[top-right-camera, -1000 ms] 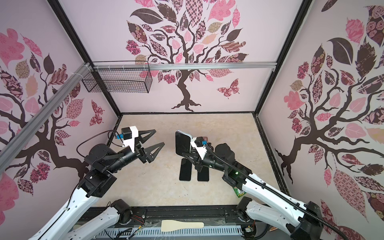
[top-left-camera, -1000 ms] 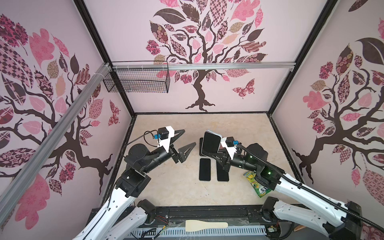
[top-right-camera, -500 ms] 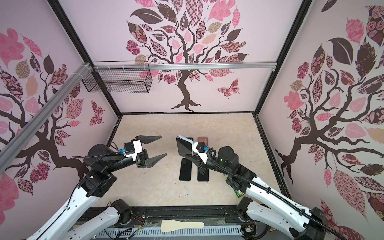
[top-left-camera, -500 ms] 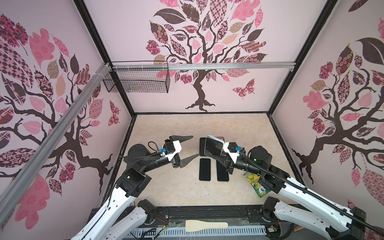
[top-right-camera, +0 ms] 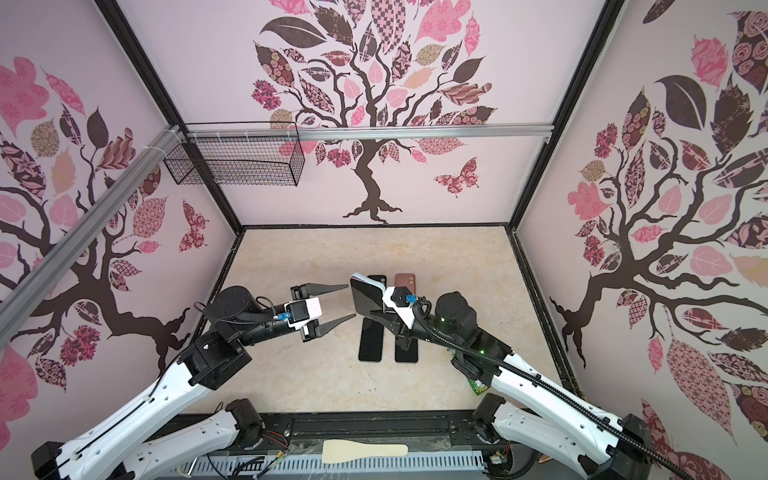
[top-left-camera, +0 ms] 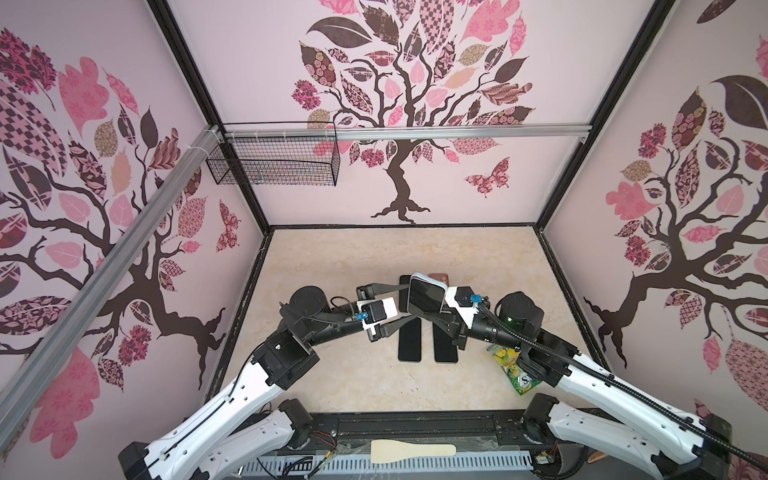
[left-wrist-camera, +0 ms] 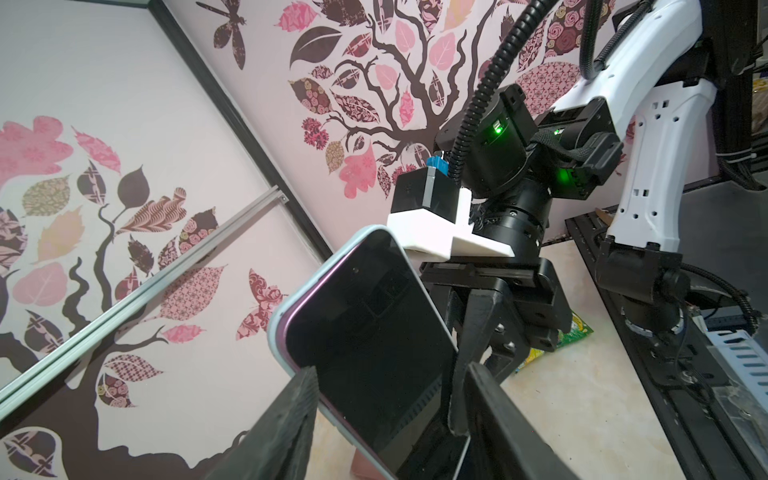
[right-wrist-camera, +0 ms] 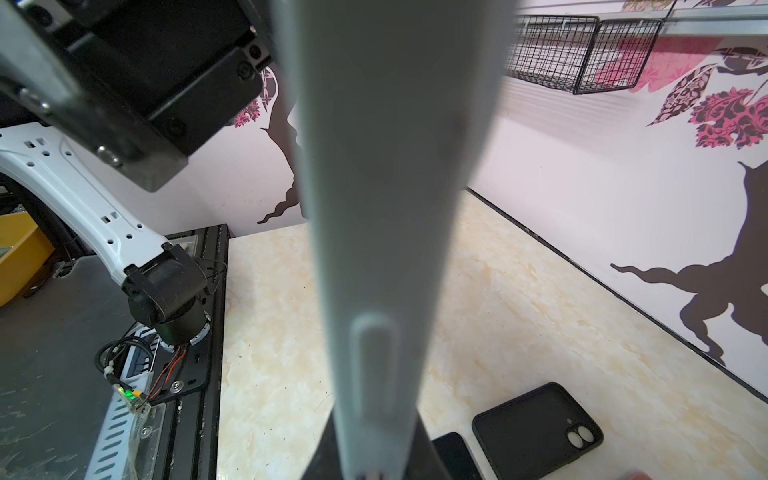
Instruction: Take the phone out of the phone case
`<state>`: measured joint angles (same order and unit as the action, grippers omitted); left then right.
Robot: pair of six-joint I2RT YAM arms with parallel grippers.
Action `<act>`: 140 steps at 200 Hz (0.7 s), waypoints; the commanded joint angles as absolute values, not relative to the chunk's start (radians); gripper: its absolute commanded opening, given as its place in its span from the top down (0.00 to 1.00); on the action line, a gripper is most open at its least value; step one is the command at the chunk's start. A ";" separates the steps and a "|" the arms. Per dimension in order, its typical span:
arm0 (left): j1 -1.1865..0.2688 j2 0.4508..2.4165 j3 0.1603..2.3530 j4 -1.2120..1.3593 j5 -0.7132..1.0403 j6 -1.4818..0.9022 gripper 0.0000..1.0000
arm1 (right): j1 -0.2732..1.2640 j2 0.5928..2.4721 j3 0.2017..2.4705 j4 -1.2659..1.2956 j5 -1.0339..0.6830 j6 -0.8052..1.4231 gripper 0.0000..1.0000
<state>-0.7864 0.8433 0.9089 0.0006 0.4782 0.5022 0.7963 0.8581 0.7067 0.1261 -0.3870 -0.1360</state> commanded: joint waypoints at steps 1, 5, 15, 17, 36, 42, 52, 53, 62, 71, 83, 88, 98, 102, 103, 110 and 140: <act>-0.792 0.833 0.940 0.033 0.459 0.520 0.41 | 0.797 0.856 0.734 0.150 -0.413 -0.152 1.00; -0.792 0.832 0.940 0.033 0.462 0.520 0.41 | 0.797 0.858 0.736 0.150 -0.415 -0.152 1.00; -0.792 0.831 0.942 0.028 0.475 0.527 0.42 | 0.797 0.863 0.738 0.148 -0.421 -0.150 1.00; -0.792 0.831 0.942 0.029 0.476 0.529 0.43 | 0.797 0.863 0.739 0.147 -0.422 -0.150 1.00; -0.792 0.834 0.942 0.023 0.483 0.531 0.46 | 0.798 0.872 0.743 0.145 -0.440 -0.147 1.00; -0.792 0.834 0.943 0.017 0.486 0.535 0.47 | 0.798 0.874 0.744 0.145 -0.444 -0.147 1.00; -0.792 0.834 0.945 0.013 0.486 0.536 0.48 | 0.797 0.874 0.745 0.144 -0.452 -0.147 1.00; -0.792 0.835 0.946 0.014 0.486 0.536 0.48 | 0.797 0.874 0.745 0.144 -0.453 -0.147 1.00; -0.792 0.835 0.946 0.012 0.487 0.535 0.49 | 0.797 0.876 0.747 0.143 -0.458 -0.148 1.00; -0.792 0.835 0.947 0.012 0.489 0.535 0.51 | 0.797 0.878 0.750 0.139 -0.465 -0.151 1.00; -0.792 0.839 0.949 0.007 0.492 0.534 0.52 | 0.797 0.879 0.753 0.138 -0.475 -0.152 1.00; -0.792 0.840 0.950 0.004 0.495 0.535 0.52 | 0.798 0.878 0.752 0.139 -0.478 -0.152 1.00; -0.792 0.844 0.951 0.000 0.495 0.534 0.53 | 0.797 0.878 0.754 0.140 -0.483 -0.150 1.00; -0.792 0.845 0.953 -0.001 0.495 0.534 0.54 | 0.797 0.878 0.755 0.139 -0.485 -0.150 1.00; -0.792 0.845 0.952 -0.002 0.495 0.534 0.54 | 0.797 0.877 0.755 0.139 -0.485 -0.150 1.00; -0.792 0.847 0.951 -0.005 0.494 0.535 0.54 | 0.797 0.875 0.755 0.140 -0.487 -0.149 1.00; -0.793 0.850 0.945 -0.008 0.468 0.536 0.54 | 0.797 0.865 0.750 0.143 -0.493 -0.152 1.00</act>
